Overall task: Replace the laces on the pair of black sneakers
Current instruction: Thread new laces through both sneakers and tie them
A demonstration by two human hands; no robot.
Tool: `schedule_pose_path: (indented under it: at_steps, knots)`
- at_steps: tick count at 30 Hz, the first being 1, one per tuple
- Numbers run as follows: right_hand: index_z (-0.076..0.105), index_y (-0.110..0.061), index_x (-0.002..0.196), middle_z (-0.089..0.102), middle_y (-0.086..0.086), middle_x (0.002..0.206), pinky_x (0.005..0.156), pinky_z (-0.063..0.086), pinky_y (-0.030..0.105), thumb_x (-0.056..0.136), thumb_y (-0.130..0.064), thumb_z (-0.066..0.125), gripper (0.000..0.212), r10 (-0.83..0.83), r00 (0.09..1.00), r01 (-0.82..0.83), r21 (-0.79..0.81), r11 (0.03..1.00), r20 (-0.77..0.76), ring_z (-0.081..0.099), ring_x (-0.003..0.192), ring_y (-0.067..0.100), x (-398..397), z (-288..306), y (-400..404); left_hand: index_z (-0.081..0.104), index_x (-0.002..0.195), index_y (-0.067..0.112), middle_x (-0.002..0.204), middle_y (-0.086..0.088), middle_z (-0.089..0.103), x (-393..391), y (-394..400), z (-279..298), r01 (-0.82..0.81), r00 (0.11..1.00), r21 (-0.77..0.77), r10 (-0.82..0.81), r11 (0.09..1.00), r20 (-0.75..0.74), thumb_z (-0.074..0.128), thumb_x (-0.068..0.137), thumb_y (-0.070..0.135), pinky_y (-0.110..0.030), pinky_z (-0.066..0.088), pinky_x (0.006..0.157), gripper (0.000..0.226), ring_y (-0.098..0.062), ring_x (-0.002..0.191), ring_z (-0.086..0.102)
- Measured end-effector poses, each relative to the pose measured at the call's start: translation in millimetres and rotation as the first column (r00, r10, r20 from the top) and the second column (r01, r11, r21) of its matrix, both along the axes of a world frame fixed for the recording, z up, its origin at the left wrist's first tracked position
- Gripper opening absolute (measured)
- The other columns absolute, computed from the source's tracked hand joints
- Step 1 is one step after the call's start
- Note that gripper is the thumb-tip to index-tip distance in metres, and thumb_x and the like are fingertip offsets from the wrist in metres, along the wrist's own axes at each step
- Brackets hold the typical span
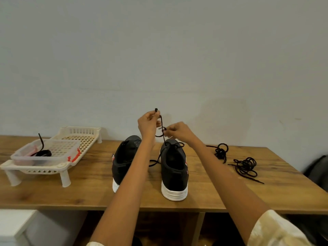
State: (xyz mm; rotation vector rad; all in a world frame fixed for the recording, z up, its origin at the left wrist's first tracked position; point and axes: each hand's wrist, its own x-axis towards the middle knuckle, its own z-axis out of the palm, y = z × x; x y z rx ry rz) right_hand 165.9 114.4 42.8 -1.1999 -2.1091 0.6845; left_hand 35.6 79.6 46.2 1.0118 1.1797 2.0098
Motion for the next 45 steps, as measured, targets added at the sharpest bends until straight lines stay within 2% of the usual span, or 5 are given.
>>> schedule_pose_path:
  at_steps: [11, 16, 22, 32, 45]
  knots:
    - [0.066, -0.014, 0.07, 0.065, 0.003, 0.067, 0.073, 0.051, 0.025, 0.089, -0.025, 0.065, 0.022, -0.019, 0.959, 0.062, 0.144, 0.988, -0.283, 0.063, 0.067, 0.014, -27, 40, -7, 0.06, 0.088, 0.011, 0.07, -0.002, 0.058, -13, -15, 21, 0.032, 0.97, 0.215, -0.082, 0.976, 0.229, 0.059, 0.094, 0.019, -0.026, 0.047, 0.052, 0.01, -0.012, 0.048, 0.05]
    - [0.07, 0.002, 0.084, 0.068, 0.018, 0.077, 0.069, 0.053, 0.032, 0.091, -0.024, 0.063, 0.028, -0.077, 0.984, 0.098, 0.129, 0.987, -0.16, 0.061, 0.066, 0.019, -25, 24, -3, 0.066, 0.097, 0.014, 0.08, -0.001, 0.063, -17, -10, 5, -0.313, 0.902, -0.004, 0.296, 0.95, -0.315, 0.057, 0.094, 0.031, -0.028, 0.04, 0.066, 0.019, -0.014, 0.071, 0.055]
    - [0.073, -0.005, 0.092, 0.067, 0.007, 0.078, 0.066, 0.048, 0.026, 0.095, -0.023, 0.056, 0.025, -0.118, 0.983, 0.121, 0.016, 0.993, -0.139, 0.058, 0.065, 0.012, -14, -15, -7, 0.049, 0.133, 0.015, 0.13, -0.01, 0.052, -10, -3, -25, -0.334, 0.418, -0.296, -0.141, 0.895, -0.897, 0.049, 0.097, 0.028, -0.04, 0.042, 0.091, 0.037, -0.029, 0.121, 0.047]
    - [0.071, -0.011, 0.094, 0.065, -0.002, 0.087, 0.073, 0.042, 0.021, 0.093, -0.022, 0.057, 0.018, -0.134, 0.982, 0.135, -0.006, 0.991, -0.135, 0.056, 0.081, 0.008, 10, -34, -8, 0.07, 0.103, -0.002, 0.099, -0.012, 0.07, 10, 2, -28, 0.01, 0.753, -0.208, -0.144, 0.978, -0.642, 0.054, 0.095, 0.012, -0.026, 0.043, 0.084, 0.022, -0.016, 0.087, 0.059]
    - [0.065, -0.005, 0.109, 0.055, 0.009, 0.085, 0.075, 0.039, 0.035, 0.091, 0.0, 0.038, 0.033, 0.112, 0.962, -0.097, -0.072, 0.993, 0.249, 0.048, 0.081, 0.022, 38, -29, -7, 0.055, 0.092, 0.008, 0.07, 0.0, 0.066, 17, 1, -33, 0.173, 0.665, -0.273, -0.317, 0.946, -0.676, 0.054, 0.094, 0.009, -0.012, 0.042, 0.048, 0.002, -0.009, 0.054, 0.058]
